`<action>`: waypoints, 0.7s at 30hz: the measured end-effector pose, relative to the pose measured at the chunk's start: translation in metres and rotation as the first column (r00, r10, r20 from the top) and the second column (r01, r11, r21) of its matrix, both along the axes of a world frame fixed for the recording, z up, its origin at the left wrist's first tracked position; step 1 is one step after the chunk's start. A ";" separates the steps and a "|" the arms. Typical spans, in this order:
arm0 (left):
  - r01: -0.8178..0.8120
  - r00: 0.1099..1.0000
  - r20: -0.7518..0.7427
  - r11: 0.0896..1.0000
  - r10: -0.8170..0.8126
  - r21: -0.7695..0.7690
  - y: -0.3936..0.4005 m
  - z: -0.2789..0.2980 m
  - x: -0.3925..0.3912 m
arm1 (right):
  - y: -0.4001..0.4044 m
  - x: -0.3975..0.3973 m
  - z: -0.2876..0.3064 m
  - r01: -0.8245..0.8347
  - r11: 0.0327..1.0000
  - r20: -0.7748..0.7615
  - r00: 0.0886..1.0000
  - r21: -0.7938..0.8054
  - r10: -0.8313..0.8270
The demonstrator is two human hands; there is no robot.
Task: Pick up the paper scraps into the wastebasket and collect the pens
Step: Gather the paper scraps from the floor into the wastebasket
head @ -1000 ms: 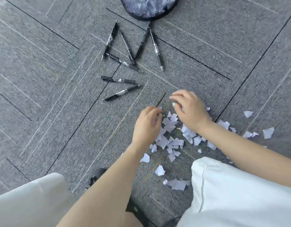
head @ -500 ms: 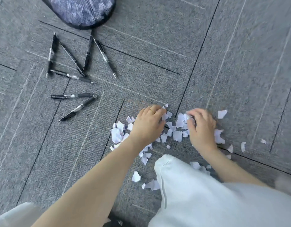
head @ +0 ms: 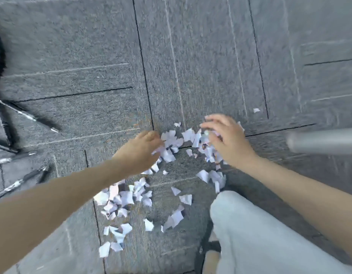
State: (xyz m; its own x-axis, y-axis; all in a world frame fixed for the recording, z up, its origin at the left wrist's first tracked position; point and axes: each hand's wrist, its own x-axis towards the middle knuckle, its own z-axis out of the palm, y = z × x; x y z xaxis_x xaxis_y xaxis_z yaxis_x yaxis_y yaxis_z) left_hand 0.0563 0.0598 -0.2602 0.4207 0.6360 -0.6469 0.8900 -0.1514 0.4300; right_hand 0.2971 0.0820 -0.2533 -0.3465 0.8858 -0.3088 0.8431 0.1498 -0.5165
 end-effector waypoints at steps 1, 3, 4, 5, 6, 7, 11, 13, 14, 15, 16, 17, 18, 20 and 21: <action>0.080 0.997 0.002 0.996 -0.080 -0.047 0.002 0.005 -0.001 | 0.006 0.013 0.008 0.094 0.996 0.009 0.996 0.001 -0.094; 0.183 0.983 0.034 0.982 -0.182 -0.053 0.012 0.011 0.003 | 0.018 0.047 0.022 0.164 0.982 0.103 0.983 -0.096 -0.154; 0.204 0.977 0.067 0.979 -0.202 -0.020 0.020 0.010 0.008 | 0.023 0.065 0.030 0.149 0.977 0.166 0.978 -0.149 -0.124; 0.206 0.972 0.108 0.978 -0.209 0.037 0.028 0.008 0.014 | 0.027 0.079 0.039 0.118 0.974 0.243 0.968 -0.192 -0.069; 0.198 0.964 0.154 0.973 -0.215 0.116 0.037 0.004 0.022 | 0.030 0.089 0.046 0.075 0.972 0.326 0.945 -0.224 0.002; 0.187 0.953 0.198 0.961 -0.227 0.204 0.045 -0.003 0.032 | 0.034 0.096 0.050 0.042 0.968 0.398 0.915 -0.247 0.062; 0.058 0.960 0.238 0.939 -0.146 0.338 0.068 -0.030 0.084 | 0.053 0.098 0.030 0.324 0.943 0.332 0.900 -0.077 -0.282; -0.058 0.963 0.267 0.964 -0.013 0.259 0.073 -0.040 0.097 | 0.056 0.087 0.003 0.573 0.820 0.161 0.809 0.006 -0.566; -0.108 0.953 0.300 0.969 0.037 0.222 0.075 -0.043 0.098 | 0.052 0.082 -0.011 0.636 0.771 0.128 0.763 0.034 -0.634; -0.145 0.938 0.338 0.972 0.076 0.184 0.077 -0.043 0.098 | 0.043 0.077 -0.025 0.660 0.749 0.120 0.739 0.067 -0.662; -0.159 0.926 0.366 0.975 0.094 0.153 0.078 -0.042 0.097 | 0.030 0.071 -0.035 0.665 0.738 0.116 0.729 0.115 -0.675; -0.139 0.925 0.372 0.979 0.076 0.146 0.078 -0.041 0.095 | 0.014 0.063 -0.043 0.655 0.737 0.117 0.729 0.164 -0.674; -0.088 0.934 0.357 0.982 0.023 0.168 0.075 -0.039 0.091 | -0.005 0.053 -0.048 0.632 0.749 0.119 0.743 0.197 -0.659; 0.048 0.942 0.311 0.971 -0.122 0.233 0.063 -0.036 0.084 | -0.044 0.029 -0.051 0.605 0.765 0.053 0.776 0.220 -0.629; 0.111 0.938 0.294 0.962 -0.185 0.251 0.054 -0.034 0.081 | -0.061 0.018 -0.049 0.617 0.756 -0.015 0.777 0.217 -0.630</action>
State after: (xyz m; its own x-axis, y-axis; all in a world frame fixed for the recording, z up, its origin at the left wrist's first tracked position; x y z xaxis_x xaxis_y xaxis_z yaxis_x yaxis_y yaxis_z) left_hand 0.1372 0.1141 -0.2944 0.6784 0.6646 -0.3133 0.6761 -0.3977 0.6203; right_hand 0.3154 0.0212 -0.3021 0.3166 0.9428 -0.1044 0.8120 -0.3262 -0.4840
